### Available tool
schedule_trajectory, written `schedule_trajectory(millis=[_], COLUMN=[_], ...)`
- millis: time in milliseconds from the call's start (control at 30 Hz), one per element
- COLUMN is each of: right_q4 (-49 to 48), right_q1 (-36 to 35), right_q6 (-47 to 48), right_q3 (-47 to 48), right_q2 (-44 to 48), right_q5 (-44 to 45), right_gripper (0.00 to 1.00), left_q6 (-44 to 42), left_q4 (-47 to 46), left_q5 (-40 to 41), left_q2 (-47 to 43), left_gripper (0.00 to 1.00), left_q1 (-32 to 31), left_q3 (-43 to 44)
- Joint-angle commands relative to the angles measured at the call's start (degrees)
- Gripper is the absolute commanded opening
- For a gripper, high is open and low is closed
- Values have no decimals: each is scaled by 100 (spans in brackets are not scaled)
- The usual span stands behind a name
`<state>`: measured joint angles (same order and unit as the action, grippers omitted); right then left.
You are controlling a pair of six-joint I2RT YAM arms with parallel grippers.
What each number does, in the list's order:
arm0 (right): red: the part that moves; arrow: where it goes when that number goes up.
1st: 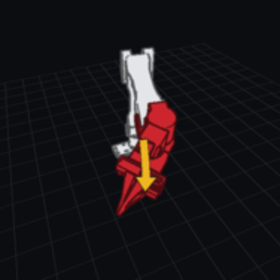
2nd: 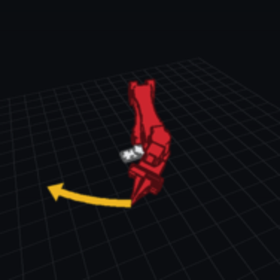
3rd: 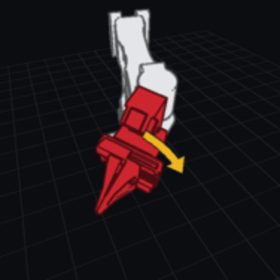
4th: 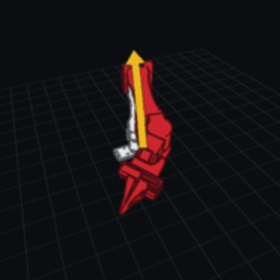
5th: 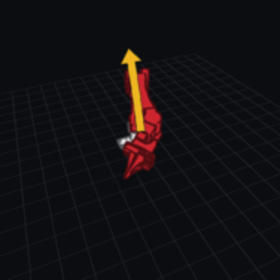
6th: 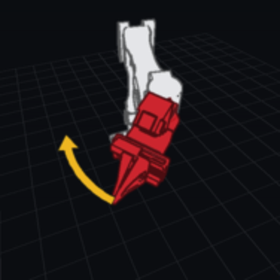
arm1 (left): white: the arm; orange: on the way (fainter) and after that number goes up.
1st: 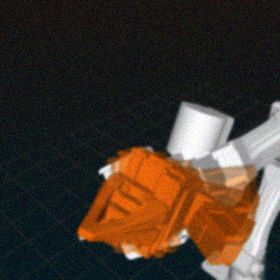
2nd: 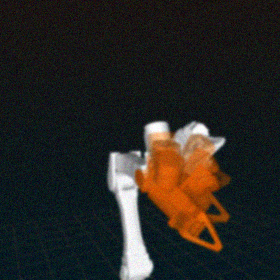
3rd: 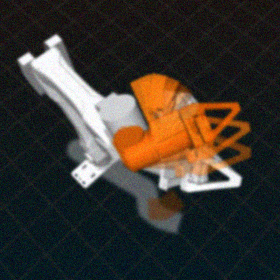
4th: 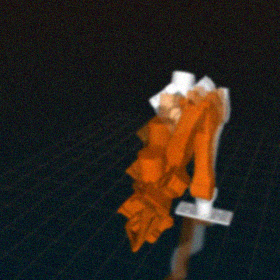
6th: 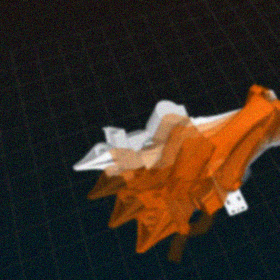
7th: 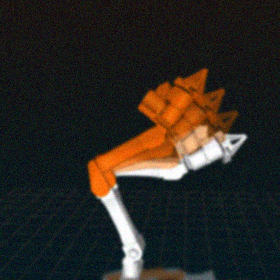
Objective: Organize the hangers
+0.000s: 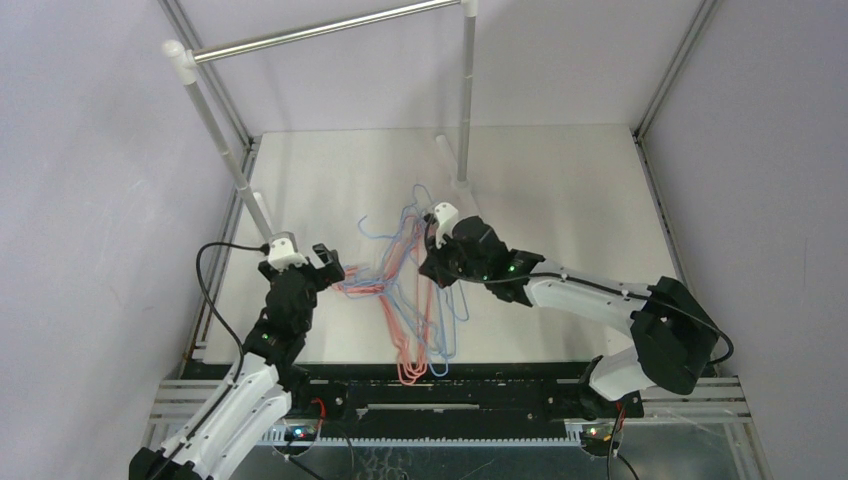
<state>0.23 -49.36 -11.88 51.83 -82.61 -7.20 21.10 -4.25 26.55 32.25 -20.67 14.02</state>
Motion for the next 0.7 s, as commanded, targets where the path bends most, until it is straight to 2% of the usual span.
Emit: schedule_trajectory(millis=[0, 167, 400, 667], right_q4=[-298, -747, -1955, -2908], right_q1=[350, 723, 1196, 1432], right_q6=[-85, -591, -1920, -2818], right_q3=[265, 945, 2769, 4090], right_q2=[341, 523, -91, -1366], right_q5=[-432, -1461, -2915, -2999], right_gripper=[0, 0, 0, 0], left_q6=[96, 104, 109, 99], left_q4=[-87, -93, -102, -85], left_q5=[166, 109, 50, 19], left_q2=[-136, 9, 3, -57], left_gripper=[100, 100, 100, 99], left_q1=[-14, -16, -12, -15], left_q3=[-22, 29, 33, 30])
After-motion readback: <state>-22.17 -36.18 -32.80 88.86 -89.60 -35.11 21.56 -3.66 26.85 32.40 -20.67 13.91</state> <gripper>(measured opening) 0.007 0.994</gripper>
